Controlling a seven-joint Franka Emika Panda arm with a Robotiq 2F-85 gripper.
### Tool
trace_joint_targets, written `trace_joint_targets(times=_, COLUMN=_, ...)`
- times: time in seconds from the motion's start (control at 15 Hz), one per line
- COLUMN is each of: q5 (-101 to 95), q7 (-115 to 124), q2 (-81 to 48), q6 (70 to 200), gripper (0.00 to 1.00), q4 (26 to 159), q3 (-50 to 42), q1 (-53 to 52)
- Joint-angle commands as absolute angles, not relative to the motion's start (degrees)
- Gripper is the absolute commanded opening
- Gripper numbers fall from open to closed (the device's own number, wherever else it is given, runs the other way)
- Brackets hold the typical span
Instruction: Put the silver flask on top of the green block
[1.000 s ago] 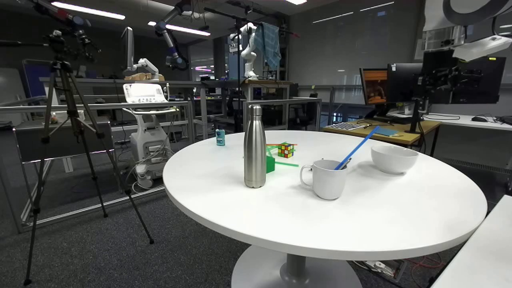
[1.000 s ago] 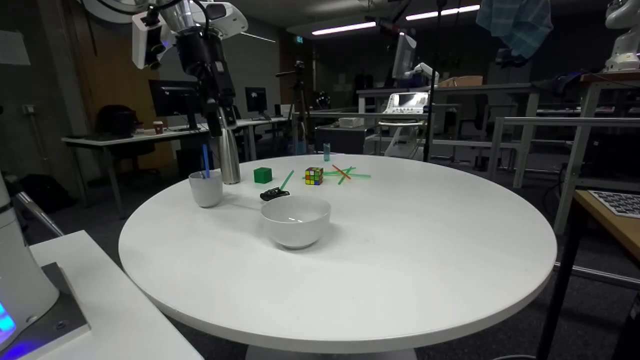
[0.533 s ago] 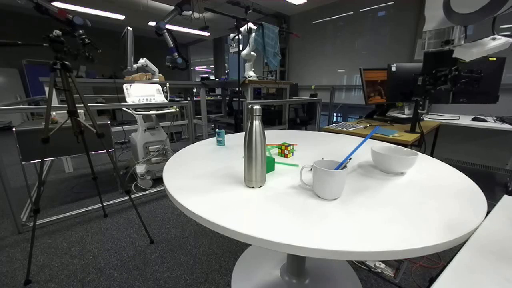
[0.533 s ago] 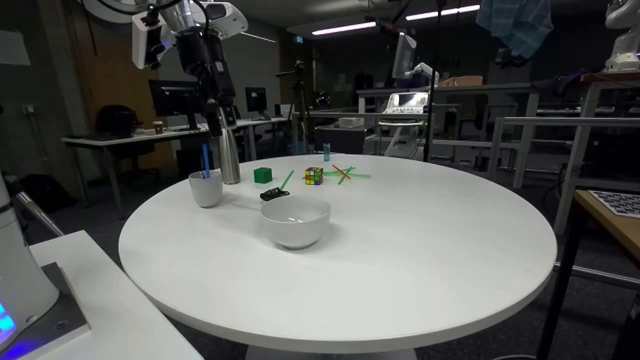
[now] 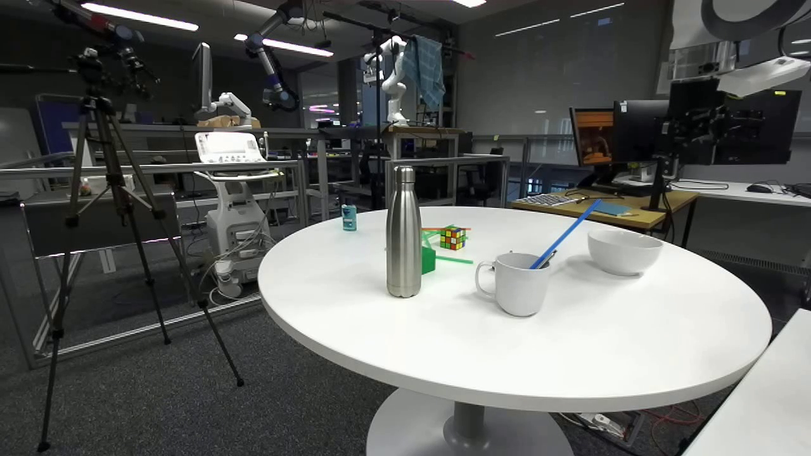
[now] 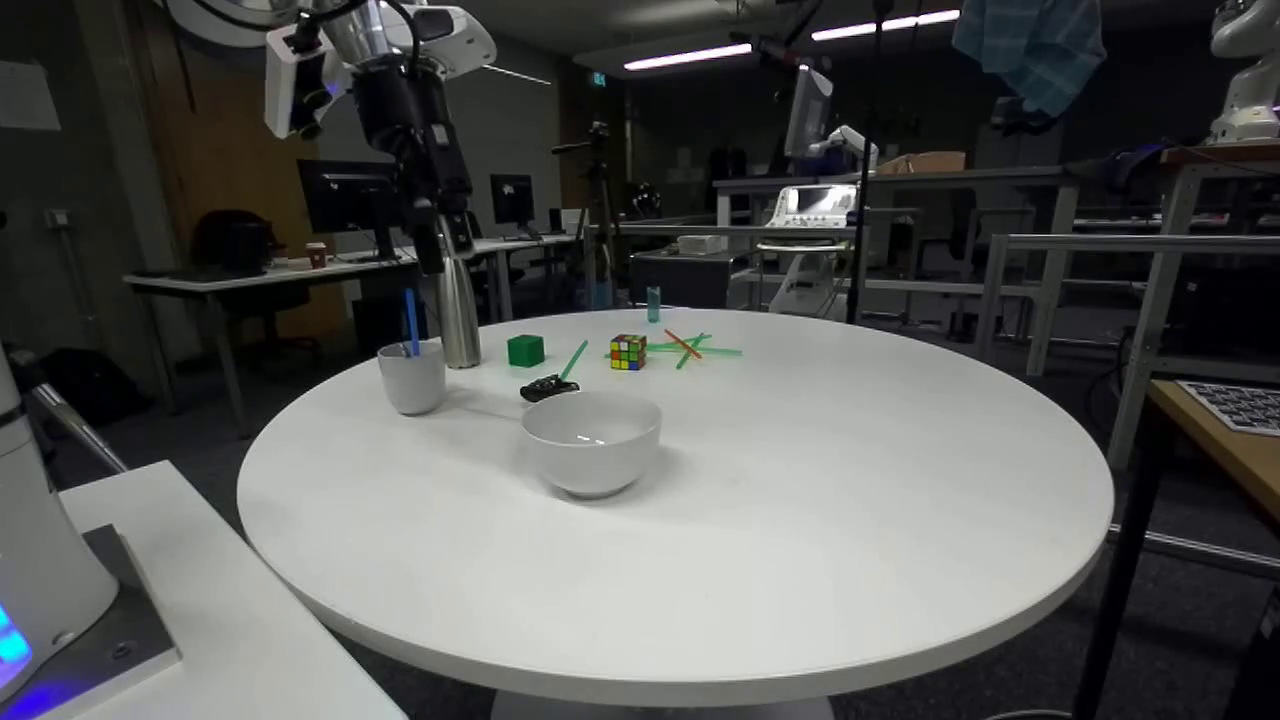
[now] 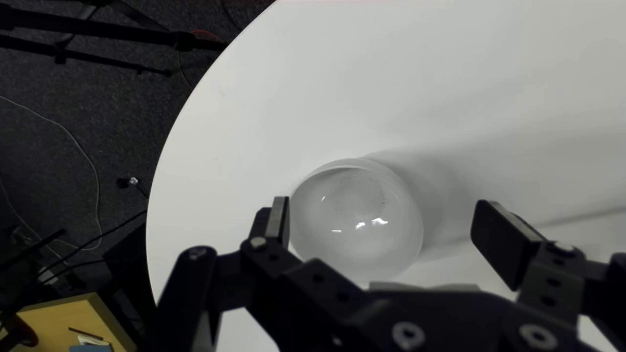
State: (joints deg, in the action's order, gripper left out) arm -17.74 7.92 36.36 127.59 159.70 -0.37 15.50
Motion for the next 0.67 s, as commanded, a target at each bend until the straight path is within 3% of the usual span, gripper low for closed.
trace_joint_targets(times=0.0, q5=-17.28, q7=3.80, q2=32.38, q6=131.95, gripper=1.00, q4=158.81, q3=-2.83, q1=12.89)
trace_joint_targets(times=0.6, q5=-11.08, q7=-8.13, q2=21.66, q6=138.66, gripper=1.00, q4=153.82, q3=-3.85, q1=2.88)
